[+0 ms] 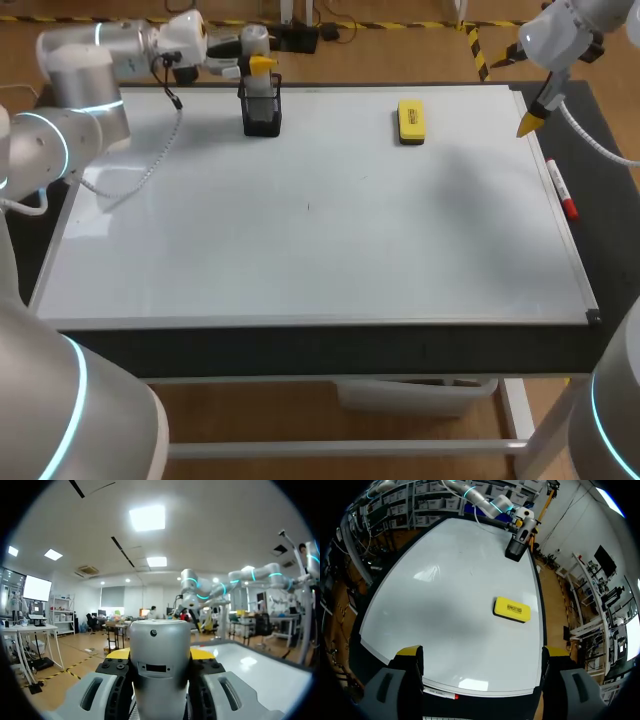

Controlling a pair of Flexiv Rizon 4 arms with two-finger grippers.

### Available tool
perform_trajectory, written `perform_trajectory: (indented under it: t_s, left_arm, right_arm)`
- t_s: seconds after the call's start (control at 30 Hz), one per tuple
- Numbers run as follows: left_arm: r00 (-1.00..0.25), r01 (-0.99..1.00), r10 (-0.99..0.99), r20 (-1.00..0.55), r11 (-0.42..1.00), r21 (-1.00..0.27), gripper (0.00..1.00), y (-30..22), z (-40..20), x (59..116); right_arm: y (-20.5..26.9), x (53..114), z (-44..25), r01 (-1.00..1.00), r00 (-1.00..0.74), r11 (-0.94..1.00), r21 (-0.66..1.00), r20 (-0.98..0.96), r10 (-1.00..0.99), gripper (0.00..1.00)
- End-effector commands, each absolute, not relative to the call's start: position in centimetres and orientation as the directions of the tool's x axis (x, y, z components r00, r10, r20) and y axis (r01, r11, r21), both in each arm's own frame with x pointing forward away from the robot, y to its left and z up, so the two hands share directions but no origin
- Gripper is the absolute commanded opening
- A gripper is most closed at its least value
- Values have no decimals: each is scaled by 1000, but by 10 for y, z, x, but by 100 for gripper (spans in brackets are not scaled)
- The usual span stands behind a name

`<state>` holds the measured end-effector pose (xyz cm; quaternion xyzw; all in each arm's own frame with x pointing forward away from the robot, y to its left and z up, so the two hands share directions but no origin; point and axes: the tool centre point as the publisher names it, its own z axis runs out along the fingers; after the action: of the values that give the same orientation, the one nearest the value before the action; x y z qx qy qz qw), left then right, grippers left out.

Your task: Pick up the inspection probe, press it on each red-marked spot on the whiteboard one by one, put down the probe, pick up the eraser, and wipe off all the red marks.

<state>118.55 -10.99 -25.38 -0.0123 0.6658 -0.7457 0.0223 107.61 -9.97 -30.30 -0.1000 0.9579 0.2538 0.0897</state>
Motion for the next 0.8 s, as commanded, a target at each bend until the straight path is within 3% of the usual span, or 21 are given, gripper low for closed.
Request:
perform_trajectory:
  t_s: [0.03, 0.53, 0.57, 0.63, 0.67, 0.8]
  left_arm:
    - [-999, 17, 44, -23, -127, -992, 0, -110, -261, 1194]
    - [-999, 22, 42, -28, -136, -990, 0, -112, -267, 1195]
    - [-999, 21, 42, -27, -137, -990, 6, -112, -267, 1195]
    - [-999, 22, 40, -27, -138, -990, 84, -111, -267, 1194]
    - [-999, 22, 33, -27, -136, -990, 100, -111, -267, 1193]
    - [-999, 25, 25, -29, -135, -991, 100, -106, -265, 1192]
  right_arm:
    - [-100, 1076, -302, -237, -964, 853, 465, -220, -149, 100]
    - [-100, 1076, -302, -237, -964, 853, 465, -220, -149, 100]
    - [-100, 1076, -302, -237, -964, 853, 465, -220, -149, 100]
    - [-100, 1076, -302, -237, -964, 853, 465, -220, -149, 100]
    - [-100, 1076, -302, -237, -964, 853, 465, -220, -149, 100]
    - [-100, 1076, -302, -237, -964, 853, 465, -220, -149, 100]
